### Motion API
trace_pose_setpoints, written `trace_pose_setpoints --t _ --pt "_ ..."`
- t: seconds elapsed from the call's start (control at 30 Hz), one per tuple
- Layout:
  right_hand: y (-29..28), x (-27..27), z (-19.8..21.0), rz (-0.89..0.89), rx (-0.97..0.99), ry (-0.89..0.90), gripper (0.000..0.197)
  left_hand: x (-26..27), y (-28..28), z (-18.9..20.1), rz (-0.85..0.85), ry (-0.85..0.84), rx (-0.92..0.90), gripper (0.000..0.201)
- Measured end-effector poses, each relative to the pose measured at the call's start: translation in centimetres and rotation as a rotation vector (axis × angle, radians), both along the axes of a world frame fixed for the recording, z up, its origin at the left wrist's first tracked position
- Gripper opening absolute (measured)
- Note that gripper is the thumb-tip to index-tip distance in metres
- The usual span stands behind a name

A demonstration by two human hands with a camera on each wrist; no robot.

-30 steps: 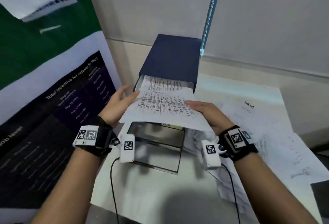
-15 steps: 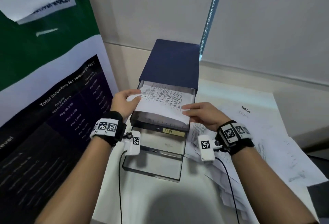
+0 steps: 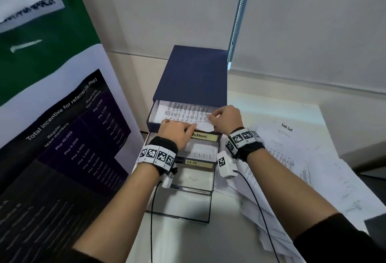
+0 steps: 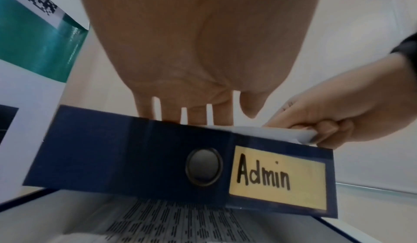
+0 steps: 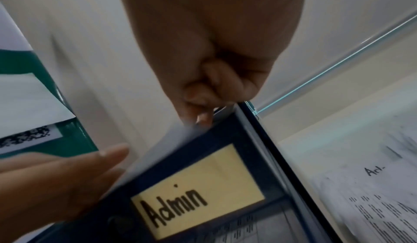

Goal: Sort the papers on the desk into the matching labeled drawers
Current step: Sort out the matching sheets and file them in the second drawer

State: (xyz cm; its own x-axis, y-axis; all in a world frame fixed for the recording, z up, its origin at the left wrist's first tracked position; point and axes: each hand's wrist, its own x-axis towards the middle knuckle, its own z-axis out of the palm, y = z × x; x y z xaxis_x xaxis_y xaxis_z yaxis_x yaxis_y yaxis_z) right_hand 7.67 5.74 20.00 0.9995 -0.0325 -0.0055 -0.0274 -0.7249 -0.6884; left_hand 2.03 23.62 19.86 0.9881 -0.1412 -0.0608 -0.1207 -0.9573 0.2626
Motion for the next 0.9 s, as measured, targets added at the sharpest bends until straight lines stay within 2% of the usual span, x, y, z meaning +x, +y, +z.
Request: trace_pose_setpoints --t 0.13,0.23,0.3,0.37,0.43,0.5,0.6,0.67,0.73,0.83,0.87,0.9 --pt "-3.1 -0.7 -0.6 0.006 0.054 -0.074 0.027 1.4 -1.0 0.5 0.062 0.127 0.128 0.074" --pt "-8.0 -2.1 -2.6 -0.103 0.102 -0.055 0.028 2.7 -1.6 0.2 0.080 0.209 0.172 0.082" --pt "-12.1 -3.5 -5.5 -0.209 0.065 0.004 0.029 3.1 -2.3 0.1 0.099 0.261 0.193 0.084" --pt "-15.9 -5.4 -9.4 -0.248 -0.073 0.142 0.031 3.1 -3.3 0.2 0.098 0.269 0.217 0.081" --pt "-18.7 -7.6 -13.5 -0.089 -0.294 0.429 0.051 3.0 -4.5 0.4 0.068 0.165 0.221 0.066" --pt "-20.3 -9.9 -16.9 0.127 -0.472 0.595 0.069 2.5 -6.3 1.1 0.029 -0.022 0.081 0.041" --pt "-21.2 -13.0 -17.8 0.286 -0.575 0.563 0.065 0.8 -10.7 2.7 -0.081 -0.131 -0.392 0.029" --pt "-22.0 -13.9 -17.2 0.319 -0.549 0.539 0.048 -0.4 -14.3 2.6 -0.199 -0.032 -0.575 0.025" --pt "-23.5 -14.6 -16.8 0.257 -0.475 0.565 0.039 -0.9 -17.8 0.2 -0.275 0.167 -0.592 0.025" --pt "-26.1 -15.1 -16.6 0.036 -0.441 0.566 0.042 -0.7 -21.5 -6.4 -0.138 0.482 -0.384 0.038" --pt "-26.9 -15.3 -16.9 -0.085 -0.418 0.547 0.050 -0.7 -22.2 -8.8 -0.071 0.561 -0.304 0.042" --pt "-27.6 -15.5 -17.3 -0.209 -0.377 0.538 0.067 -0.9 -22.8 -10.9 -0.019 0.608 -0.221 0.044"
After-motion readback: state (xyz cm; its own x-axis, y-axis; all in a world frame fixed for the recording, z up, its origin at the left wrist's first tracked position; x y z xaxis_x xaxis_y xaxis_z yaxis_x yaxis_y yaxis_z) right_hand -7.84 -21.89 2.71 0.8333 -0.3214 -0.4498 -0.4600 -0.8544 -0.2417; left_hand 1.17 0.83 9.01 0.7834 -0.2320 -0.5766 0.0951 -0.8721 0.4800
